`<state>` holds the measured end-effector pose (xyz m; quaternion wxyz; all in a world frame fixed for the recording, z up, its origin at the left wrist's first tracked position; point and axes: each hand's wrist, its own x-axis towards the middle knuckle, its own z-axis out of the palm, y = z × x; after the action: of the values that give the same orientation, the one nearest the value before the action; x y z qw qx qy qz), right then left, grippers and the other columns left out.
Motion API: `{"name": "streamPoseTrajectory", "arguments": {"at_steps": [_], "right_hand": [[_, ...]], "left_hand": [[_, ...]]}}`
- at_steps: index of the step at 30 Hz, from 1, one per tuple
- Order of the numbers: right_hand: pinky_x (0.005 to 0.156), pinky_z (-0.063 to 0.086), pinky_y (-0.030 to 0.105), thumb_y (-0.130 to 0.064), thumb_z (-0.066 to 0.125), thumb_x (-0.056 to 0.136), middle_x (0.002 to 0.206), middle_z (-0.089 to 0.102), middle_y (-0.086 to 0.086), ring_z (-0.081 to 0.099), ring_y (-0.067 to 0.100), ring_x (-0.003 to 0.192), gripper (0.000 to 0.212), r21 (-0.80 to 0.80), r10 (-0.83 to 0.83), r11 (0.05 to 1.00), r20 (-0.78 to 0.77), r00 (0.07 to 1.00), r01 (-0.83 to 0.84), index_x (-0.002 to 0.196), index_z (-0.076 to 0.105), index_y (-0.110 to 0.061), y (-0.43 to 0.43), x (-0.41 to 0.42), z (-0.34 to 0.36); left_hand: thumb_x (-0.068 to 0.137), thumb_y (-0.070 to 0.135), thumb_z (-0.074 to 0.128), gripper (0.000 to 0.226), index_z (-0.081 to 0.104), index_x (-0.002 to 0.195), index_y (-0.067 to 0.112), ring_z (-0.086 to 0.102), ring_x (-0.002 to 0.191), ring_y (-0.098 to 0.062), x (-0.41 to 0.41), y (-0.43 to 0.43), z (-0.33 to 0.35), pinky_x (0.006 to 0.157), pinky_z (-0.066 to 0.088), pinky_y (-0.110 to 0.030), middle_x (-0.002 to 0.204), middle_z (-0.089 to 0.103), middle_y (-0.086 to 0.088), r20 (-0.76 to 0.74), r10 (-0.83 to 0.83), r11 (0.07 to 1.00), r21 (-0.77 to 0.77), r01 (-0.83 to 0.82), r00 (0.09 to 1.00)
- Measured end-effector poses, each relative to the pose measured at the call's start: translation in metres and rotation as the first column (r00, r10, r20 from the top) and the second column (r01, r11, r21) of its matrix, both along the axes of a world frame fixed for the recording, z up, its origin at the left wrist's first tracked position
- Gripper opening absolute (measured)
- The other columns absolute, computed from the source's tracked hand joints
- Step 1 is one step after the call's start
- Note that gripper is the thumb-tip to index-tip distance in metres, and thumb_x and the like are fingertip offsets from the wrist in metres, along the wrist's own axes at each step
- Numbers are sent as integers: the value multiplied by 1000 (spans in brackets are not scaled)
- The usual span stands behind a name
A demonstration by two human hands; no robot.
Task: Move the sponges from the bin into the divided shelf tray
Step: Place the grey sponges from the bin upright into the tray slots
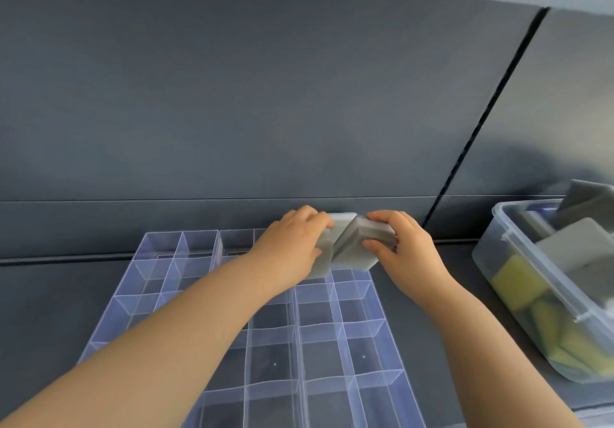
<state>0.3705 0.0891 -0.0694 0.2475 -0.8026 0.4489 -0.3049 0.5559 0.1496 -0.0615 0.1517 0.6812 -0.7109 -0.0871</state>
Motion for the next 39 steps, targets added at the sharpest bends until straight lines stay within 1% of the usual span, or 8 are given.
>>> {"name": "streamPoseTrajectory", "arguments": {"at_steps": [9,14,18,22,25,33,36,39], "right_hand": [[73,29,-5,-13,64,84,109,52,-11,44,2,94,34,3,48,999,-29,998,-48,116,56,-21,-12,-7,-10],[72,30,-4,-14,64,85,109,51,-13,45,1,95,34,15,60,998,-18,998,-59,116,56,-23,-17,-10,-10],[74,31,-3,-15,63,85,109,50,-15,45,1,96,34,15,77,997,-22,997,-76,117,55,-24,-18,-12,-11],[74,31,-3,-15,63,85,110,50,-15,45,1,94,34,8,90,996,-26,996,-90,117,55,-24,-19,-12,-12],[74,30,-4,-15,63,85,110,49,-16,44,1,96,35,13,104,995,-30,994,-103,118,56,-24,-21,-11,-10],[72,31,-2,-15,61,87,110,47,-14,44,3,92,36,16,179,984,-102,979,-179,122,54,-22,-26,0,-7],[71,31,-3,-15,61,87,111,46,-14,44,3,89,36,13,195,981,-128,972,-195,122,54,-22,-28,3,-9],[72,31,-2,-15,62,87,111,46,-13,44,5,93,36,27,215,977,-161,963,-213,122,54,-21,-29,6,-14]], "left_hand": [[90,14,57,44,43,131,23,39,121,-16,-3,-11,-8,98,33,-33,131,45,7,-110,21,997,-66,-29,994],[90,15,57,43,43,130,22,39,122,-16,-3,-15,-15,98,35,-35,131,45,7,-63,22,1000,-18,-23,998],[91,16,57,43,43,131,21,37,123,-15,-4,-17,-23,96,36,-32,135,43,8,-49,40,999,-6,-41,998],[90,17,57,43,44,131,20,39,123,-17,-6,-19,-38,96,39,-35,135,45,6,-27,62,998,20,-61,998],[91,17,56,43,45,132,20,39,125,-17,-6,-17,-49,98,38,-33,135,46,5,-55,87,996,30,-86,995],[92,17,55,45,44,136,20,38,126,-18,-5,-17,-59,101,35,-31,136,46,3,-87,94,993,-61,-100,992],[85,15,65,45,54,129,15,47,117,-23,-5,-12,-61,94,42,-34,124,54,-1,-24,81,980,-182,-84,996],[62,4,83,38,69,97,7,62,88,-31,-1,-9,-66,71,53,-38,94,65,-6,-6,61,939,-339,-59,998]]}}
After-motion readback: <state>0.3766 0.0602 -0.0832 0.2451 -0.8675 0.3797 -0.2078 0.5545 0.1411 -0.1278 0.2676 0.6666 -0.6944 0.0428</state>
